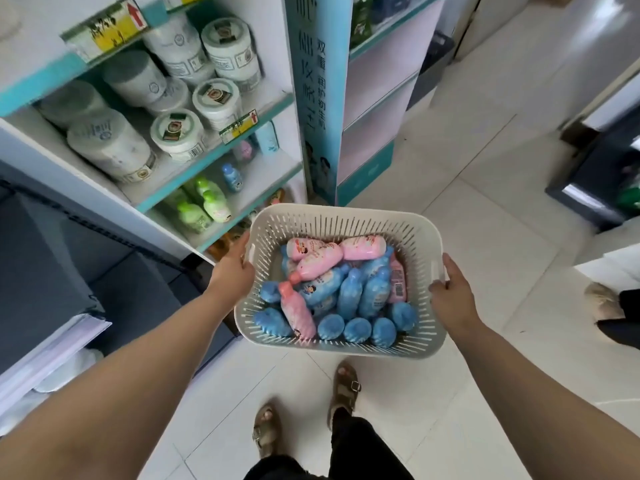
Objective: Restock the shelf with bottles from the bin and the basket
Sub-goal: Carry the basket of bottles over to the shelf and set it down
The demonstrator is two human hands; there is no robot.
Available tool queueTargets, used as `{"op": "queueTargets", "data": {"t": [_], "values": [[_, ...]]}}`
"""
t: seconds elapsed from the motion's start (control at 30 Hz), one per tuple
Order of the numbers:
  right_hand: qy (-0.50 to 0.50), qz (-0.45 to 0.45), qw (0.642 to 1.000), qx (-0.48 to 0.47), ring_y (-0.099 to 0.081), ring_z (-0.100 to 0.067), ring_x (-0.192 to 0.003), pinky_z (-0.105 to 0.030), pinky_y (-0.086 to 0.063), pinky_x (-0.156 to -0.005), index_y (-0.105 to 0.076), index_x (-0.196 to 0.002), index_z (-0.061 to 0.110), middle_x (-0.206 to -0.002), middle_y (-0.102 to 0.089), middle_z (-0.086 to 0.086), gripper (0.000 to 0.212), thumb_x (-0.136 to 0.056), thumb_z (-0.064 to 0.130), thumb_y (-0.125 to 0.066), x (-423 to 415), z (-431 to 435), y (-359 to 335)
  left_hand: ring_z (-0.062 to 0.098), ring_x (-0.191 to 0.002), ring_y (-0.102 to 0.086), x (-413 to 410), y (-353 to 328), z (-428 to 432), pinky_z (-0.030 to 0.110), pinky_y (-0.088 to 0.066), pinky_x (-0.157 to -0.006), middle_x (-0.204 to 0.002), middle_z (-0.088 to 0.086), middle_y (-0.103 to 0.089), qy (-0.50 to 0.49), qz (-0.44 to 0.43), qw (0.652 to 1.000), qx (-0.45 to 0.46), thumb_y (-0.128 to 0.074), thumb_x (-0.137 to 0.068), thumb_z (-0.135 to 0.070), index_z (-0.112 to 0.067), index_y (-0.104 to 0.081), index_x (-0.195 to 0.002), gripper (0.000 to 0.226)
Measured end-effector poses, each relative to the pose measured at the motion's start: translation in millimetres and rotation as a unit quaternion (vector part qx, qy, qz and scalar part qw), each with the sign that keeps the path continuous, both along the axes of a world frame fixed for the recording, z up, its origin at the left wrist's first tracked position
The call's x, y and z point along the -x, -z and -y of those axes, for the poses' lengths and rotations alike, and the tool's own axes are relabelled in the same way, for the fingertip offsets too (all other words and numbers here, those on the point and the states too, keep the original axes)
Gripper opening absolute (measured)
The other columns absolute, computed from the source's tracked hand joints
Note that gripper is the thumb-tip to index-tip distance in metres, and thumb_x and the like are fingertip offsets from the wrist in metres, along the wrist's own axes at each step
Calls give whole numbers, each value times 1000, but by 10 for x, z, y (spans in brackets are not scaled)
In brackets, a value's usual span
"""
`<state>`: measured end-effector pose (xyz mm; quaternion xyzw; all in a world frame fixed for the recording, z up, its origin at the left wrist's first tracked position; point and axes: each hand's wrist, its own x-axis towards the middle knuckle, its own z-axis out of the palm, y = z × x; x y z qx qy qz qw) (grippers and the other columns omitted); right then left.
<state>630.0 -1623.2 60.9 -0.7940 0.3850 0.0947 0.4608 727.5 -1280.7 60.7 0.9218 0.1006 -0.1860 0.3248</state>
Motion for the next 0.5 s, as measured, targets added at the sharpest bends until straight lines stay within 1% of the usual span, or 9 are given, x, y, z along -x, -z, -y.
{"op": "queueTargets", "data": {"t": [0.03,0.07,0.1,0.17,0.23,0.3,0.37,0.43,0.5], "values": [[-1,-1,1000,-2,-54,-28,-118,-44,-44,-103,-33,-144,33,-137,-53,-4,61,-90,6,-39,-36,11,22,23,-83,-53,-32,8,15,27,-40,-71,-122,8,-59,1,-3,1000,-1,-42,-90,-7,-35,-26,-148,66],[-4,-3,1000,-5,-54,-27,-118,-46,-45,-102,-34,-144,34,-137,-53,-4,61,-89,7,-40,-72,17,36,22,-81,-51,-68,24,22,27,-40,-68,-121,10,-59,2,-5,1000,-1,-42,-90,-7,-34,-26,-147,66],[-6,-3,1000,-7,-55,-28,-118,-47,-46,-101,-34,-143,35,-136,-54,-4,61,-89,8,-40,-107,30,68,22,-81,-51,-98,34,27,27,-40,-70,-122,11,-59,2,-8,1000,-2,-41,-89,-7,-34,-26,-147,66],[-6,-9,1000,-10,-56,-28,-116,-49,-47,-99,-33,-143,37,-135,-55,-4,61,-89,9,-40,-172,44,107,28,-89,-55,-146,70,30,30,-39,-77,-126,11,-58,7,-15,1000,-2,-41,-89,-8,-35,-25,-147,66],[-7,-14,1000,-12,-56,-28,-116,-48,-47,-100,-31,-145,36,-136,-54,-4,62,-90,9,-41,-220,40,132,36,-104,-57,-165,107,49,33,-40,-82,-132,14,-55,17,-24,1000,-8,-42,-90,-9,-33,-20,-149,67],[-9,-17,1000,-10,-55,-28,-117,-46,-46,-101,-29,-147,33,-139,-51,-4,61,-92,8,-40,-257,32,159,39,-107,-56,-163,138,86,35,-41,-85,-135,15,-52,14,-33,999,-10,-43,-91,-9,-31,-16,-151,69],[-12,-20,1000,-9,-53,-28,-120,-42,-45,-101,-27,-148,32,-142,-47,-5,60,-94,8,-40,-302,33,199,35,-99,-58,-178,166,136,34,-42,-84,-133,16,-54,-6,-38,999,4,-45,-91,-9,-31,-13,-151,71],[-19,-22,1000,-4,-50,-28,-123,-38,-43,-100,-27,-149,30,-145,-44,-5,59,-95,7,-39,-344,34,209,29,-86,-57,-196,173,192,33,-43,-80,-122,18,-59,-19,-41,999,12,-45,-90,-8,-30,-12,-151,72],[-25,-22,999,7,-49,-27,-124,-36,-41,-100,-26,-149,30,-145,-43,-5,59,-96,7,-38,-369,26,206,26,-81,-55,-220,169,222,33,-43,-79,-116,20,-61,-27,-41,999,12,-46,-90,-8,-29,-12,-150,72]]}}
